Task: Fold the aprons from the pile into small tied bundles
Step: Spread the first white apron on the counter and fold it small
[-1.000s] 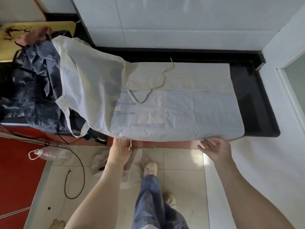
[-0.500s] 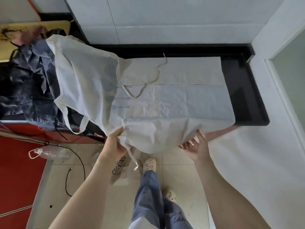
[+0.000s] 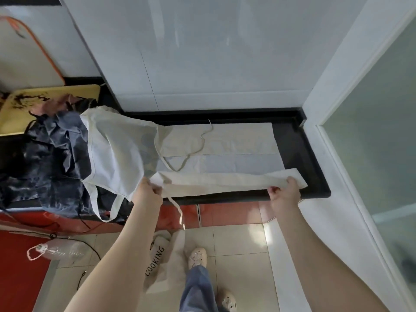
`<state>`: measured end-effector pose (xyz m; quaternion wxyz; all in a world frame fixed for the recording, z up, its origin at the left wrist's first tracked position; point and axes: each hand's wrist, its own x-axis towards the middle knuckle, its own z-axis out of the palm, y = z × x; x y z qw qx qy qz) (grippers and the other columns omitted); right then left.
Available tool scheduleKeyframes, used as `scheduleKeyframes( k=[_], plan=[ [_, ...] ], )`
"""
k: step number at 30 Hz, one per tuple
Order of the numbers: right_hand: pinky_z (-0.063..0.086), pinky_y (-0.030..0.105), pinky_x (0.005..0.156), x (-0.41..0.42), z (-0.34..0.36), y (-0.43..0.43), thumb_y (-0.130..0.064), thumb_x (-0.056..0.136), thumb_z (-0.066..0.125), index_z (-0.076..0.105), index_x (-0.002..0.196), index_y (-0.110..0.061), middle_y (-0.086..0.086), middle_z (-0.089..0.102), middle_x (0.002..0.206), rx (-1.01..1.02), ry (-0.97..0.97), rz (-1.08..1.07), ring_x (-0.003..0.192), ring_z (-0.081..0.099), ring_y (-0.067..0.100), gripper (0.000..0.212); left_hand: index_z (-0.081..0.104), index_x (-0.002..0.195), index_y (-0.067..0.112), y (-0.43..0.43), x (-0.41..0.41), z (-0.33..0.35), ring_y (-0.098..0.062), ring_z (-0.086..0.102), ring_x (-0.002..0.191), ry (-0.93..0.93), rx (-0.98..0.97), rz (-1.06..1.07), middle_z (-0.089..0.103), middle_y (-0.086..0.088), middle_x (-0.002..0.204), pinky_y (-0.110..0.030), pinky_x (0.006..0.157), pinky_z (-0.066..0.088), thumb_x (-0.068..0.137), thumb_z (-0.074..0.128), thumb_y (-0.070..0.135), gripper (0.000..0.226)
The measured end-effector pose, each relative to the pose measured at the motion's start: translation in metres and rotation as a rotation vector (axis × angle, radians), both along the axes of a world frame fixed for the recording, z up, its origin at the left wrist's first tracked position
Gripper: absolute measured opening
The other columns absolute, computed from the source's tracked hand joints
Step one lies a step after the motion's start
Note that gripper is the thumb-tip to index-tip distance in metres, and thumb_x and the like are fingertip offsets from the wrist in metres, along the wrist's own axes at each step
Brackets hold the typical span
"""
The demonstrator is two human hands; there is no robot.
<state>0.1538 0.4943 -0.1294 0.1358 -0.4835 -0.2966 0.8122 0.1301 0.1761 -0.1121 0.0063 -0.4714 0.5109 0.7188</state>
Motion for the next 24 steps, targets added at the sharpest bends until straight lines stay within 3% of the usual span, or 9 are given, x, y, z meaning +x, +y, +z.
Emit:
scheduleKeyframes(
  k=[2, 3, 6, 10, 12, 17, 19, 22, 24],
  plan=[
    [0.048, 0.028, 0.054, -0.020, 0.011, 0.006, -0.017, 0.092, 0.048, 0.053, 0.084, -0.008, 0.011, 0.058, 0.077, 0.083, -0.023, 0.070, 0.057, 0.057, 0.022, 0.013, 0.050, 0.122, 0.011, 0.003, -0.015, -0.001, -0.023, 0.064, 0.104, -0.064, -0.211, -0.110, 0.062, -0.010, 0.098, -0.034, 0.087, 0.051, 0.101, 0.044, 0.025, 0.026],
    [0.051, 0.029, 0.056, -0.029, 0.012, 0.008, -0.018, 0.094, 0.046, 0.055, 0.091, -0.006, 0.014, 0.061, 0.081, 0.119, -0.025, 0.109, 0.058, 0.061, 0.023, 0.015, 0.047, 0.129, 0.011, 0.002, -0.022, -0.001, -0.033, 0.059, 0.111, -0.106, -0.308, -0.143, 0.062, -0.011, 0.112, -0.044, 0.094, 0.048, 0.100, 0.043, 0.030, 0.034],
    [0.056, 0.036, 0.073, -0.055, 0.013, 0.014, -0.021, 0.100, 0.040, 0.050, 0.117, -0.003, 0.021, 0.066, 0.094, 0.178, -0.030, 0.255, 0.077, 0.069, 0.027, 0.027, 0.042, 0.137, 0.007, 0.004, -0.043, 0.007, -0.035, 0.053, 0.119, -0.161, -0.352, -0.190, 0.057, -0.016, 0.128, -0.033, 0.091, 0.051, 0.102, 0.038, 0.032, 0.043],
    [0.051, 0.039, 0.091, -0.081, 0.004, 0.013, -0.022, 0.102, 0.041, 0.049, 0.126, -0.006, 0.016, 0.063, 0.112, 0.286, -0.077, 0.466, 0.103, 0.062, 0.028, 0.030, 0.041, 0.134, 0.004, 0.018, -0.061, 0.014, -0.037, 0.050, 0.120, -0.219, -0.391, -0.180, 0.053, -0.018, 0.131, -0.043, 0.097, 0.047, 0.100, 0.043, 0.031, 0.043],
    [0.043, 0.039, 0.101, -0.092, -0.007, 0.005, -0.022, 0.101, 0.044, 0.049, 0.127, -0.012, 0.011, 0.055, 0.128, 0.424, -0.121, 0.607, 0.121, 0.053, 0.025, 0.028, 0.029, 0.142, 0.000, 0.026, -0.078, 0.004, -0.032, 0.046, 0.126, -0.246, -0.367, -0.203, 0.046, -0.014, 0.139, -0.039, 0.101, 0.040, 0.096, 0.051, 0.028, 0.059],
    [0.027, 0.037, 0.111, -0.092, -0.045, -0.012, -0.023, 0.094, 0.055, 0.034, 0.146, -0.023, -0.002, 0.036, 0.148, 1.110, -0.222, 1.167, 0.135, 0.034, 0.018, 0.056, 0.031, 0.135, -0.004, 0.032, -0.083, -0.038, -0.038, 0.031, 0.121, -0.157, -0.943, -0.807, 0.034, -0.023, 0.132, -0.043, 0.105, 0.022, 0.082, 0.057, 0.013, 0.061],
    [0.015, 0.038, 0.115, -0.080, -0.060, -0.014, -0.028, 0.095, 0.049, 0.027, 0.149, -0.028, -0.006, 0.023, 0.155, 1.442, -0.312, 1.364, 0.143, 0.018, 0.015, 0.058, 0.042, 0.123, -0.006, 0.029, -0.080, -0.049, -0.041, 0.040, 0.107, -0.095, -1.126, -0.958, 0.040, -0.025, 0.120, -0.049, 0.098, 0.034, 0.072, 0.060, 0.004, 0.056],
    [0.007, 0.037, 0.117, -0.067, -0.074, -0.015, -0.032, 0.096, 0.047, 0.022, 0.151, -0.025, -0.006, 0.018, 0.158, 1.569, -0.383, 1.292, 0.146, 0.009, 0.014, 0.060, 0.052, 0.109, -0.002, 0.024, -0.089, -0.051, -0.043, 0.054, 0.088, 0.036, -1.369, -1.154, 0.052, -0.025, 0.108, -0.051, 0.078, 0.049, 0.053, 0.068, 0.001, 0.058],
    [0.008, 0.039, 0.117, -0.064, -0.076, -0.015, -0.029, 0.096, 0.048, 0.023, 0.151, -0.021, -0.003, 0.021, 0.158, 1.558, -0.412, 1.212, 0.145, 0.013, 0.017, 0.061, 0.051, 0.114, 0.003, 0.025, -0.098, -0.054, -0.042, 0.057, 0.093, 0.123, -1.507, -1.290, 0.054, -0.025, 0.119, -0.051, 0.081, 0.050, 0.052, 0.069, 0.005, 0.065]
  ],
)
